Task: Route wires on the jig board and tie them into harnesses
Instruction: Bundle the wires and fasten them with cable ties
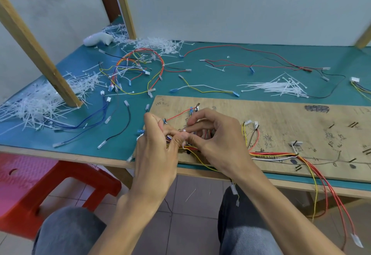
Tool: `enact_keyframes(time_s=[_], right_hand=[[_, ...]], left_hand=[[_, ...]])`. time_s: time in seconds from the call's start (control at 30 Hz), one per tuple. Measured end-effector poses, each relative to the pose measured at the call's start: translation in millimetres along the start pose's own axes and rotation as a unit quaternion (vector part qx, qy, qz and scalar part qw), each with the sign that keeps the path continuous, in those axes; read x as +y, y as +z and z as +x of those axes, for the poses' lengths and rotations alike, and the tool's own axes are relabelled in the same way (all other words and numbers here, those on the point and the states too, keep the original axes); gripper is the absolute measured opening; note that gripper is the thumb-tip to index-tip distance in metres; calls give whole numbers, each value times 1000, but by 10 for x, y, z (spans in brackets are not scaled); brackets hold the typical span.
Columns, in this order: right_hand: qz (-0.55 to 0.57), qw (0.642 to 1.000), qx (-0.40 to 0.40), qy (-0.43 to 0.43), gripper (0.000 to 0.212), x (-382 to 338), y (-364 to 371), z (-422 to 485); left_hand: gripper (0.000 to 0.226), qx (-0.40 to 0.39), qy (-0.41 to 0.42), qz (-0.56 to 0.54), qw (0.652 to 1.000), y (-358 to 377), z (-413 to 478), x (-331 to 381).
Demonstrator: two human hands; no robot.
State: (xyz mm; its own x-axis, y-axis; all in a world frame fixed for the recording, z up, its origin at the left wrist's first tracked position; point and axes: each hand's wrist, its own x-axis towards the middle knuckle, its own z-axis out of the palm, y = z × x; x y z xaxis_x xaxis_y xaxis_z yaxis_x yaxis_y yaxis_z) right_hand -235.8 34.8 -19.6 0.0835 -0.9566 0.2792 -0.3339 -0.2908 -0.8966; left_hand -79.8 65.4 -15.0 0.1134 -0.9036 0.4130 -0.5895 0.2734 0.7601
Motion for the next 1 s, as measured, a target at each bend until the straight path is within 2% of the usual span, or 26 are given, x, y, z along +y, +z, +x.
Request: enact_keyframes(time_s=[0.17, 0.37, 0.5, 0.63, 0.73, 0.8, 1.0], right_hand=[[-22, 999, -3, -28, 15, 7, 9, -14], [-38, 998, 3, -45, 14, -39, -2, -36], [-50, 998, -19, -35, 15, -30, 1, -47], [-30, 999, -37, -3, 18, -7, -23, -19], [-5, 999, -39, 0, 11, -13, -21, -20], [5, 999, -30, 8, 14, -21, -19, -23], [-8, 1000, -25, 9, 16, -23, -45, -18]], left_hand=[[56, 1, -6, 18, 1000, 3, 39, -20], [60, 6, -16, 27, 999, -1, 78, -16], [56, 12, -41, 26, 999, 4, 109, -55], [50, -21, -68, 11, 997, -25, 147, -111], [40, -23, -49, 4, 999, -53, 152, -113], [34, -35, -28, 3, 999, -98, 140, -94], [38, -86, -13, 63, 994, -200, 98, -58]])
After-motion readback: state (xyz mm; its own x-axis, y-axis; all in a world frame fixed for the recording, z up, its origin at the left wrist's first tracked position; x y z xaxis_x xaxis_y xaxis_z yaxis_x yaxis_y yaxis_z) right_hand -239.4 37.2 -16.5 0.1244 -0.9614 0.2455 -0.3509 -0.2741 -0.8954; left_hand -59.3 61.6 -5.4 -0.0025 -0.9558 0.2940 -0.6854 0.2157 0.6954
